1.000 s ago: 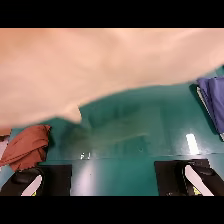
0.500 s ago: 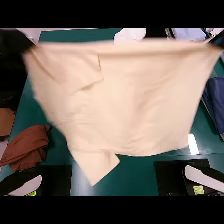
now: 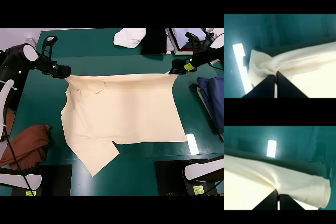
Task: Fold the shirts.
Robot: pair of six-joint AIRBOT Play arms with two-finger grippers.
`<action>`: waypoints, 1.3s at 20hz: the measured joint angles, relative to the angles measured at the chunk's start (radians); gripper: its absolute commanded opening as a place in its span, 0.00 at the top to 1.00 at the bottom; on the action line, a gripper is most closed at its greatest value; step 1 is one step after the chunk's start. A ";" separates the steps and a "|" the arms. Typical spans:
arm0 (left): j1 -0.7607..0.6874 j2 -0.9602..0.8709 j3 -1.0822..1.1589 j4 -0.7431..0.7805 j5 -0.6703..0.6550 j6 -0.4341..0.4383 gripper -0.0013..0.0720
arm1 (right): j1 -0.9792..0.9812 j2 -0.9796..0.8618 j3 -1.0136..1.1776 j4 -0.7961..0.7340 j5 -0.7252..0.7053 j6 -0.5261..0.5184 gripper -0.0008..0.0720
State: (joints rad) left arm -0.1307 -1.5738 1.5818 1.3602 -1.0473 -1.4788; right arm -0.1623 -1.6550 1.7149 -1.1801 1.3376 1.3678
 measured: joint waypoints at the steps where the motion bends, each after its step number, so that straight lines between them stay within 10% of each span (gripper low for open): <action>1: 0.000 -0.010 0.018 -0.002 -0.011 0.007 0.95 | 0.001 -0.013 0.022 0.000 0.002 0.000 0.96; 13: 0.000 -0.028 -0.147 -0.072 -0.234 0.039 0.95 | -0.007 0.166 -0.320 -0.122 -0.027 -0.032 0.96; 14: 0.000 -0.028 -0.172 -0.079 -0.229 0.039 0.90 | -0.007 0.171 -0.346 -0.122 -0.039 -0.032 0.93; 16: 0.000 -0.028 -0.202 -0.077 -0.223 0.039 0.22 | -0.008 0.177 -0.387 -0.115 -0.059 -0.033 0.44; 26: 0.000 0.294 -0.470 -0.040 -0.262 -0.078 0.24 | -0.008 0.324 -0.385 -0.047 -0.048 -0.034 0.44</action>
State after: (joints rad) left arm -0.1307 -1.2800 1.1122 1.3205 -1.3098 -1.5566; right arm -0.1707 -1.3308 1.3300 -1.2274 1.2892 1.3338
